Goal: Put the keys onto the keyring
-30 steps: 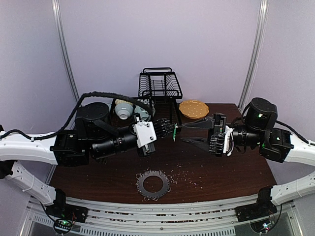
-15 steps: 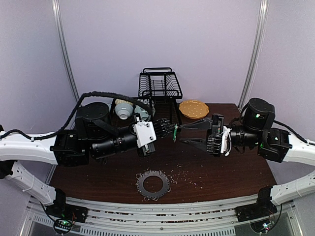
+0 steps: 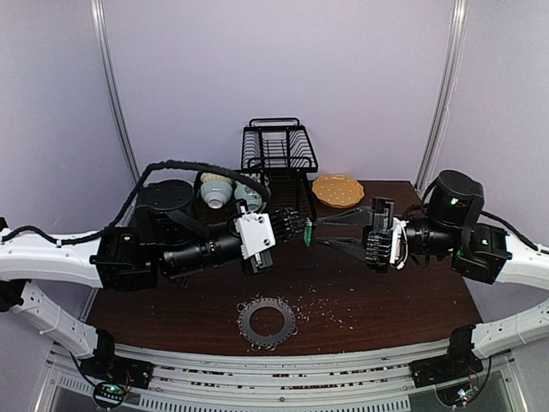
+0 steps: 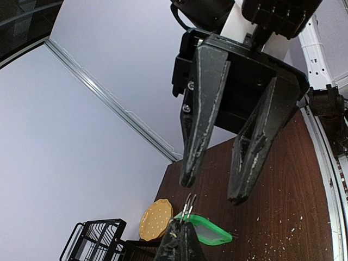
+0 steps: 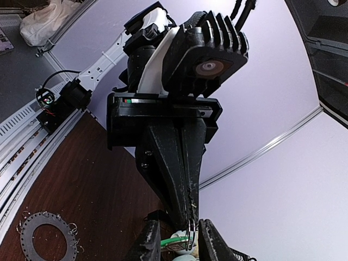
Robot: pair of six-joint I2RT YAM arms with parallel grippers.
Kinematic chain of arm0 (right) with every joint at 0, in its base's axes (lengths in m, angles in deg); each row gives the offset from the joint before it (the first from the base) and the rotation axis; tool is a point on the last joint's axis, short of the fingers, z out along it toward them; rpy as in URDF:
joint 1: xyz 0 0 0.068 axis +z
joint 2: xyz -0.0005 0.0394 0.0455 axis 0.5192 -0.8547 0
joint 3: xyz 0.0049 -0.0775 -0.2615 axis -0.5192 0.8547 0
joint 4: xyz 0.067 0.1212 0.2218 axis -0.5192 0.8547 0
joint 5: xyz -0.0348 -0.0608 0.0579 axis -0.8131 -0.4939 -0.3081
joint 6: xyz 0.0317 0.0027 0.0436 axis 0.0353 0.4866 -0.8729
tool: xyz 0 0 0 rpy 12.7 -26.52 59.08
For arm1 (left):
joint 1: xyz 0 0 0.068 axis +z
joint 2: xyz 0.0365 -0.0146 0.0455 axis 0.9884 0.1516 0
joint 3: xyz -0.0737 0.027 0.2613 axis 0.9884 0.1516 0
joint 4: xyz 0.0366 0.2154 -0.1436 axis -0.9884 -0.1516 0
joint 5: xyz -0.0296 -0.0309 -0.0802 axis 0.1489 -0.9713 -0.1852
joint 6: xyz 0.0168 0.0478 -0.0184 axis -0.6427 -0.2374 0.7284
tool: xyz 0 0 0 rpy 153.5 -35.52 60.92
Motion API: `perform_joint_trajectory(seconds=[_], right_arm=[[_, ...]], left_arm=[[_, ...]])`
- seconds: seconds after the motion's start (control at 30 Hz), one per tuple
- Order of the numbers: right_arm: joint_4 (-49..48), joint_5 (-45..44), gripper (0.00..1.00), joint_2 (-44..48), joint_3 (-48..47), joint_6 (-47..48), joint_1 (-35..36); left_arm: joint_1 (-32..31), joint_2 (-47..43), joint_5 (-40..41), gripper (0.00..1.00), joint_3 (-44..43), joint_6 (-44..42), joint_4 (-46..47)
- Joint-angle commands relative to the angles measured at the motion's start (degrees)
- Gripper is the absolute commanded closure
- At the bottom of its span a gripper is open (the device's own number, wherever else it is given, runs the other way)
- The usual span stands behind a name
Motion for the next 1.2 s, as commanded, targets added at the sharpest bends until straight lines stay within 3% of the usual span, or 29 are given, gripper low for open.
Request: perform_joint_trajectory(seconds=[0.0,0.47,1.17], right_arm=[[-1.62,0.87,0.75,0.82,0.11,-1.16,0.14],[-1.08,-0.61,0.81,-0.46,0.11,-1.13,0.14],[-1.23,-5.02,0.79,-0.53,-0.06,-2.63,0.02]], left_arm=[[-0.15,0.58,0.72,1.00,-1.95,1.35,1.49],[-0.15,0.36,-0.18,1.00,-1.71,1.79,1.75],[-0.15,-0.86,-4.23,1.00,-0.35,1.96,1.92]])
